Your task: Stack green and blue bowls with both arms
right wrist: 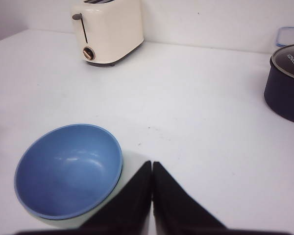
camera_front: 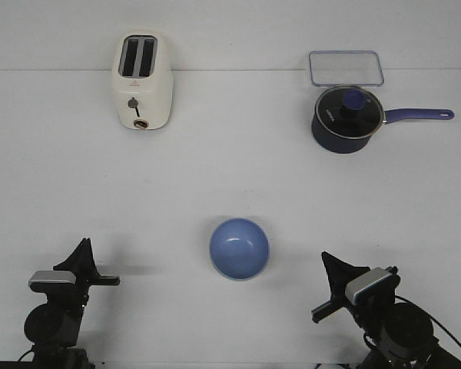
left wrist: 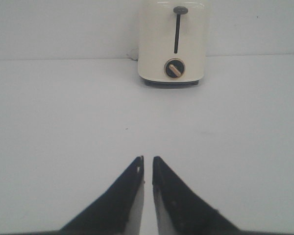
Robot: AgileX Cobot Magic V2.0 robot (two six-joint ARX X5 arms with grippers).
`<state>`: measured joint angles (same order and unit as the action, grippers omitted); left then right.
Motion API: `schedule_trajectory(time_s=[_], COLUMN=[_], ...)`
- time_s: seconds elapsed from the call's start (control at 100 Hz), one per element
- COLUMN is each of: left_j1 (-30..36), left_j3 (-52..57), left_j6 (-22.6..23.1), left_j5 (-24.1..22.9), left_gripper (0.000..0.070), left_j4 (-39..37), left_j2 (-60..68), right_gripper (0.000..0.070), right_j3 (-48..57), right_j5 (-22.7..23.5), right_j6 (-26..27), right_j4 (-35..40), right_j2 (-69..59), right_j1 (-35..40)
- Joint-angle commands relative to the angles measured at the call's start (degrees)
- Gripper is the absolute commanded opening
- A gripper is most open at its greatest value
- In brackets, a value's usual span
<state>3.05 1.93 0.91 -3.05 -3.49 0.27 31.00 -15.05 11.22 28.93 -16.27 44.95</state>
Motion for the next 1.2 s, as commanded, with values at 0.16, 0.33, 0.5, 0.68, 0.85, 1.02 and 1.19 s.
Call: schedule_trajectory(time_s=[0.16, 0.33, 0.5, 0.68, 0.85, 1.02, 1.19], left_j1=[0.00, 0.00, 0.00, 0.00, 0.00, 0.00, 0.00], left_j3=[-1.14, -1.14, -1.14, -1.14, -1.14, -1.11, -1.14], left_j6=[-0.13, -0.13, -0.13, -0.13, -0.13, -0.13, -0.13], left_j5=[0.09, 0.09, 0.09, 0.09, 0.09, 0.09, 0.09], left_gripper=[0.0015, 0.0015, 0.0015, 0.0015, 0.0015, 0.0015, 0.0015], left_j4=[-0.90, -0.87, -0.90, -0.90, -0.87, -0.90, -0.90], left_j2=[-0.11, -0.11, -0.11, -0.11, -0.09, -0.09, -0.09], right_gripper=[0.0004, 0.0004, 0.0004, 0.0004, 0.0004, 0.0004, 0.0004], right_j3=[0.26, -6.25, -19.28, -28.11, -30.29, -30.29, -30.29], right_j5=[-1.49, 3.30, 13.46, 15.06, 14.56, 14.67, 14.64], right_j6=[-4.33, -5.95, -6.58, -6.54, -6.64, -6.40, -6.54], right_j4=[-1.40, -10.86, -22.99, -25.57, -23.96, -23.74, -23.82], right_j2=[0.20, 0.92, 6.49, 14.25, 16.22, 16.22, 16.20], right_j1=[-3.17, -21.20, -38.21, -44.41, -44.96, -44.96, -44.92])
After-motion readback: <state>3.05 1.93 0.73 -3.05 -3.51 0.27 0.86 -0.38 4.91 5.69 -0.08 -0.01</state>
